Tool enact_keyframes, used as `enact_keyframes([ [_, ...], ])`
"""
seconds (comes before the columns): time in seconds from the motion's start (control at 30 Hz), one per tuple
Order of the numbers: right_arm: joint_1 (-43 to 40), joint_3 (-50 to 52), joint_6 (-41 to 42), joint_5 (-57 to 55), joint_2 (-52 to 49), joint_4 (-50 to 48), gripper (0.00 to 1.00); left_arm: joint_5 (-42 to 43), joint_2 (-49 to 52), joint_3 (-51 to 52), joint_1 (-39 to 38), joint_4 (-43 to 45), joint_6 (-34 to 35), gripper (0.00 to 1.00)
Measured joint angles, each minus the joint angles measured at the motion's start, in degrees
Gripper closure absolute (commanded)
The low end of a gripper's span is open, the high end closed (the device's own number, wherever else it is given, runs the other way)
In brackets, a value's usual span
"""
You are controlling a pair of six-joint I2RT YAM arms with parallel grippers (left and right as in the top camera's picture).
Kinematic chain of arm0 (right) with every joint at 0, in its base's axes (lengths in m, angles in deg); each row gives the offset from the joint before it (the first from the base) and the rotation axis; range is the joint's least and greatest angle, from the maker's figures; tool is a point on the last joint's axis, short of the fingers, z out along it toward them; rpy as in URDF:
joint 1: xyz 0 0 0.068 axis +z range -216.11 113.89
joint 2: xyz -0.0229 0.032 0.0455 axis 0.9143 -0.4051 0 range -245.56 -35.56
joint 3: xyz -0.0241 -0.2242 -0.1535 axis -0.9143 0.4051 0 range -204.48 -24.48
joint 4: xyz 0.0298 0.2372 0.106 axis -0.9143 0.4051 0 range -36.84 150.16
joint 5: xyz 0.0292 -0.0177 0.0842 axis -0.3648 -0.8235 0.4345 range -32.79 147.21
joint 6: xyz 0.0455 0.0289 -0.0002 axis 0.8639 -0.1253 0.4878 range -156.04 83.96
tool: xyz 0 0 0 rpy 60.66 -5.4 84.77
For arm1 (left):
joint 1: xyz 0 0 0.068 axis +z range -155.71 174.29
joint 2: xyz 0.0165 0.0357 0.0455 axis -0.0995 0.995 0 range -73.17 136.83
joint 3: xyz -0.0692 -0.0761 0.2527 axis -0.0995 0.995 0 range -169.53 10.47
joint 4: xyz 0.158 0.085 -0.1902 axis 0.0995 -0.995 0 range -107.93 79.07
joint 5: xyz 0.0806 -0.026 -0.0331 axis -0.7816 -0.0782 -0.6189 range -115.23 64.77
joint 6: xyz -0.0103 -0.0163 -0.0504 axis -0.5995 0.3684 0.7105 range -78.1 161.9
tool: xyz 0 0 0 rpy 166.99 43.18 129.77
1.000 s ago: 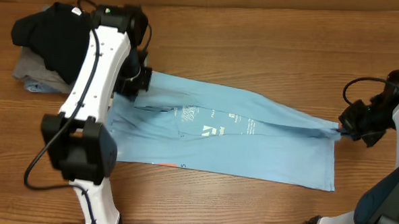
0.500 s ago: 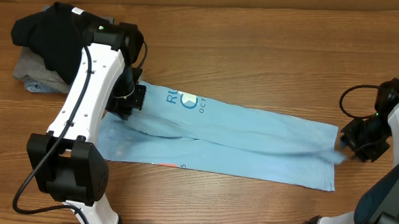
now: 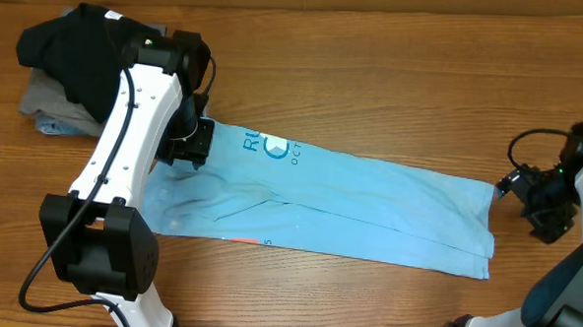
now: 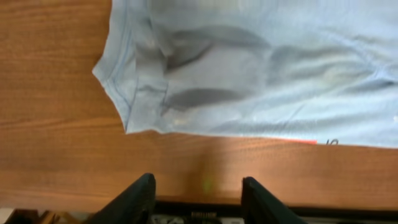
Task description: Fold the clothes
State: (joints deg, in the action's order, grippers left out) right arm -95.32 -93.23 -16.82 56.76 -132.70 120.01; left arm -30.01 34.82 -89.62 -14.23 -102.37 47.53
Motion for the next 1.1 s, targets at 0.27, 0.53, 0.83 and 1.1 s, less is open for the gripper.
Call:
enact_keyframes([
  [0.27, -1.2, 6.8, -5.4, 5.9, -6.2, -5.8, 0.07, 0.0, 0.0, 0.0, 0.0, 2.3, 0.0, 0.5],
  [0.53, -1.5, 11.5, -9.2, 14.1, -5.4, -10.8, 0.86, 0.0, 0.0, 0.1, 0.0, 2.3, 0.0, 0.51],
  [0.83, -1.9, 10.8, -13.4, 21.3, -6.3, -9.2, 0.96, 0.0, 0.0, 0.1, 0.0, 2.6, 0.0, 0.55],
  [1.1, -4.1, -1.7, -14.1, 20.7, -2.3, -1.7, 0.96, -0.2, 0.0, 0.1, 1.5, 2.1, -0.2, 0.6],
])
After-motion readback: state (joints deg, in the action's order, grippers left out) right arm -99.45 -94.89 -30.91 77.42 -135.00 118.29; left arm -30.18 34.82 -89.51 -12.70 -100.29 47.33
